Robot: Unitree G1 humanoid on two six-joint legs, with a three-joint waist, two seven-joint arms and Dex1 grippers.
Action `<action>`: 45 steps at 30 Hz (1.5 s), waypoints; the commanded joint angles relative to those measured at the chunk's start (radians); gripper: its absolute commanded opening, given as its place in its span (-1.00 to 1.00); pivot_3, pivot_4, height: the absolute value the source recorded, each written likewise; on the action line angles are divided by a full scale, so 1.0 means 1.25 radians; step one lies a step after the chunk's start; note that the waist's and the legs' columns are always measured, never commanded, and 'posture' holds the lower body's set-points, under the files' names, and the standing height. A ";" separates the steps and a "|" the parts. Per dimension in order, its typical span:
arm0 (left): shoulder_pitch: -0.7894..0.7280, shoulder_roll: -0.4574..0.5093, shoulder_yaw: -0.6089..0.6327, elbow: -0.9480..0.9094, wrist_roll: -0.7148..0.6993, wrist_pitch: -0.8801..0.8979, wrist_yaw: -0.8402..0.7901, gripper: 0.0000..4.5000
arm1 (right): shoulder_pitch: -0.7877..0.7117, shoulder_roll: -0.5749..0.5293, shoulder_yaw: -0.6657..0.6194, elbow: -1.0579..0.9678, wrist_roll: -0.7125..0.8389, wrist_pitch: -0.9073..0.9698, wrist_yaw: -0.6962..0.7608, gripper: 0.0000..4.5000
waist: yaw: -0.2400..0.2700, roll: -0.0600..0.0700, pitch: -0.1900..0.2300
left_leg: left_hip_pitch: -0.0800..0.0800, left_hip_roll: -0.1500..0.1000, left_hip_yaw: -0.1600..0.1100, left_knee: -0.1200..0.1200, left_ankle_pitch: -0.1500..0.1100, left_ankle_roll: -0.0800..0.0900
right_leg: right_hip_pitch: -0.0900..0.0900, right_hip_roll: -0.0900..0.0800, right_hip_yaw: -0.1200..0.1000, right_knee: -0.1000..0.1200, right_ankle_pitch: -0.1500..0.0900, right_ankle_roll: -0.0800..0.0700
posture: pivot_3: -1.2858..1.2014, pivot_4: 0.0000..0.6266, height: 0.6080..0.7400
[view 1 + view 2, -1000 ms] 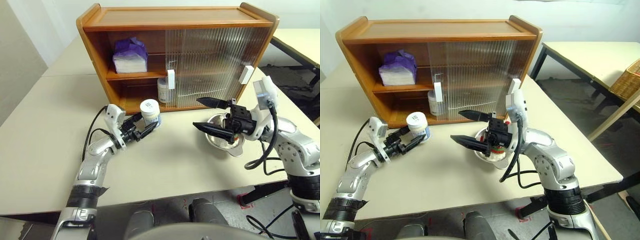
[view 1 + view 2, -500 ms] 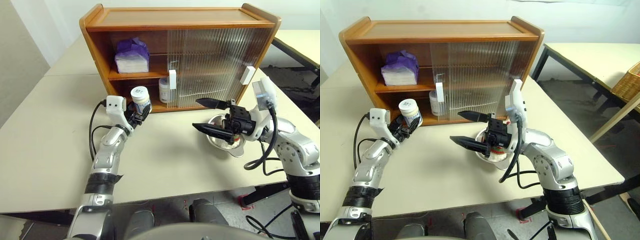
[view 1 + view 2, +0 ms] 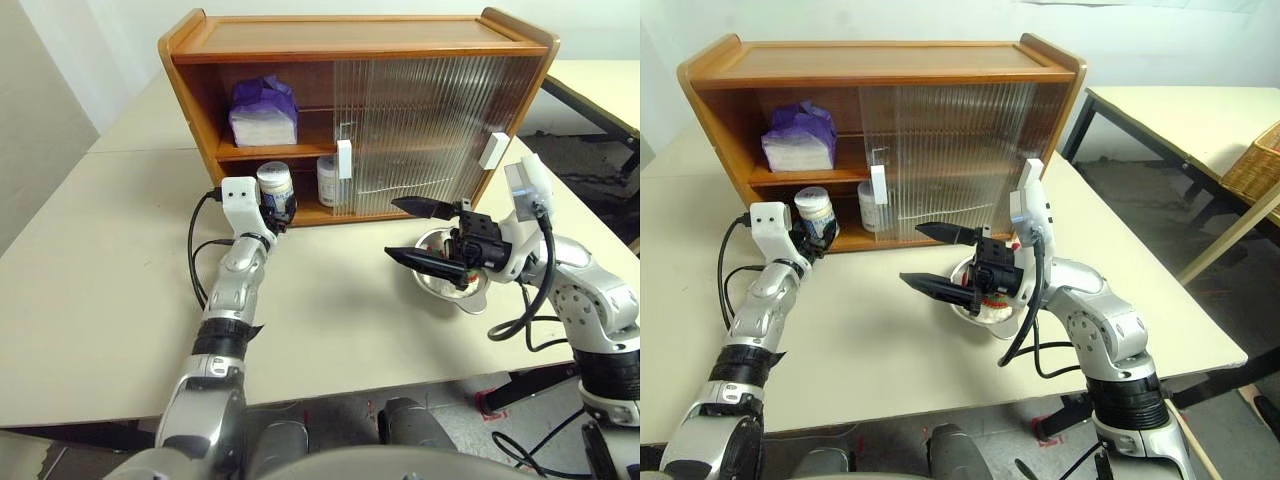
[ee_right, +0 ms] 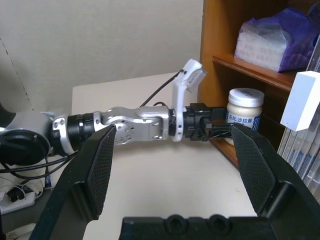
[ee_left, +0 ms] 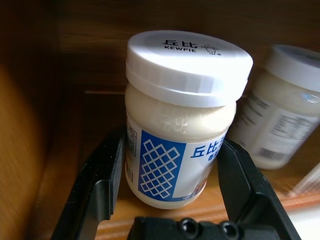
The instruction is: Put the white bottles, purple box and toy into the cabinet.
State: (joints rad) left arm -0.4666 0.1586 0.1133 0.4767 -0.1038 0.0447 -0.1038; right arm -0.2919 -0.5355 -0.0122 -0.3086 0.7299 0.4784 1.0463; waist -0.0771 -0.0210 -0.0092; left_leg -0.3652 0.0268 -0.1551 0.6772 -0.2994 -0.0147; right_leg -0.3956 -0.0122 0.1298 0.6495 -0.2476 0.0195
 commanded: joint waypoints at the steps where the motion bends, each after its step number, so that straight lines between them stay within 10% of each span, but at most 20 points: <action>1: -0.063 -0.006 0.017 0.051 0.009 -0.035 0.041 0.36 | -0.001 -0.002 0.007 -0.003 -0.010 -0.004 0.001 1.00 | 0.000 0.000 0.000 | 0.000 0.000 0.000 0.000 0.000 0.000 | 0.000 0.000 0.000 0.000 0.000 0.000 | -0.11 -1.00 1.00; 26: -0.261 -0.017 0.020 0.460 0.036 -0.207 0.087 0.36 | -0.001 -0.006 0.002 -0.013 -0.007 0.000 -0.011 1.00 | -0.002 -0.001 0.000 | 0.000 0.000 0.000 0.001 0.000 0.000 | 0.000 0.000 0.000 0.000 0.000 0.001 | -0.13 -1.00 1.00; 31: -0.257 -0.020 0.013 0.461 0.035 -0.213 0.069 0.99 | -0.004 -0.005 0.003 -0.011 -0.007 0.000 -0.010 1.00 | -0.003 -0.001 0.000 | 0.000 0.000 0.000 0.001 0.000 0.000 | 0.000 0.000 0.000 0.000 0.000 0.001 | -0.12 -1.00 1.00; 45: -0.107 -0.008 -0.039 0.174 0.067 -0.176 0.000 0.99 | -0.010 0.007 0.016 0.002 -0.009 -0.001 -0.004 1.00 | -0.002 -0.001 0.000 | 0.000 0.000 0.000 0.001 0.001 0.001 | 0.001 0.000 0.000 0.000 0.000 0.002 | -0.10 -1.00 1.00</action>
State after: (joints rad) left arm -0.6271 0.1432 0.0750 0.7493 -0.0305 -0.2055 -0.0955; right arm -0.2957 -0.5275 -0.0076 -0.3077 0.7285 0.4783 1.0370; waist -0.0795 -0.0217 -0.0087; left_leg -0.3653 0.0267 -0.1550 0.6783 -0.2987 -0.0141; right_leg -0.3938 -0.0122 0.1298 0.6491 -0.2473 0.0220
